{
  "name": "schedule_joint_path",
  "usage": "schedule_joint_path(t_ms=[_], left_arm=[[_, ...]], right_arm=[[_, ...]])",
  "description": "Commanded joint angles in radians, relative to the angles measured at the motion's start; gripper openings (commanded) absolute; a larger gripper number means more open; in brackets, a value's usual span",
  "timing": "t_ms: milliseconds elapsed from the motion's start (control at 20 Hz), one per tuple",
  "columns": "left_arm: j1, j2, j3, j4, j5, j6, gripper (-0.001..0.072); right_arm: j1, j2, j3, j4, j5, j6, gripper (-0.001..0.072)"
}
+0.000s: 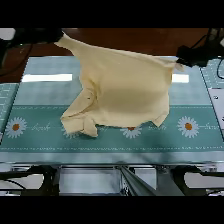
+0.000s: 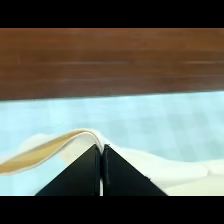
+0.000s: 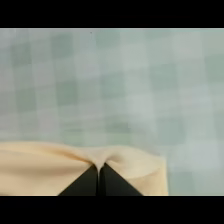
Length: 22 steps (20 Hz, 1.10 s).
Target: Fold the shirts.
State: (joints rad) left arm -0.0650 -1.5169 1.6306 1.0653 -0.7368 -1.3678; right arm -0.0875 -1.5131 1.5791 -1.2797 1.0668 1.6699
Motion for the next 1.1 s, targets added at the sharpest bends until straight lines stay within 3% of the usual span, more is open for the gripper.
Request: schedule_joint_path(t_ms=[0,50,100,300,400,500,600,700,800,900,1050], left_arm=[[-0.018,-0.097,0.0,-0.004,0.004,-0.053,0.0291],[-0.014,-0.108,0.0,-0.003,-0.042,-0.063,0.0709],[-0.002,-0.114,0.0,-0.003,-0.112,-0.065,0.0707],[0.168,-0.121,-0.001,0.08,-0.584,-0.061,0.0706],[0.284,-0.104,-0.05,0.084,-0.773,-0.062,0.0706],[0.393,-0.006,-0.246,0.022,-0.76,-0.062,0.0706],[0.483,0.129,-0.515,-0.004,-0.669,0.006,0.0706],[0.578,0.244,-0.787,-0.073,-0.557,0.016,0.0706],[0.649,0.294,-0.966,-0.239,-0.495,0.11,0.0706],[0.68,0.298,-1.05,-0.377,-0.462,0.245,0.0705],[0.638,0.294,-1.102,-0.387,-0.369,0.261,0.0705]], right_arm=[[-0.018,-0.163,0.023,0.266,-0.124,0.002,0.01],[-0.024,-0.185,0.023,0.315,-0.121,0.0,0.041],[-0.031,-0.193,0.023,0.352,-0.088,-0.028,0.063],[-0.121,-0.137,0.023,0.307,0.212,-0.106,0.0628],[-0.188,-0.076,0.014,0.139,0.408,-0.13,0.0628],[-0.243,0.034,-0.111,-0.039,0.47,-0.129,0.0628],[-0.303,0.19,-0.39,-0.04,0.374,-0.129,0.0628],[-0.344,0.353,-0.708,0.061,0.183,-0.131,0.0627],[-0.367,0.489,-0.939,0.219,0.063,-0.174,0.0627],[-0.364,0.576,-1.06,0.348,0.037,-0.245,0.0626],[-0.364,0.635,-1.115,0.439,0.095,-0.312,0.0626]])
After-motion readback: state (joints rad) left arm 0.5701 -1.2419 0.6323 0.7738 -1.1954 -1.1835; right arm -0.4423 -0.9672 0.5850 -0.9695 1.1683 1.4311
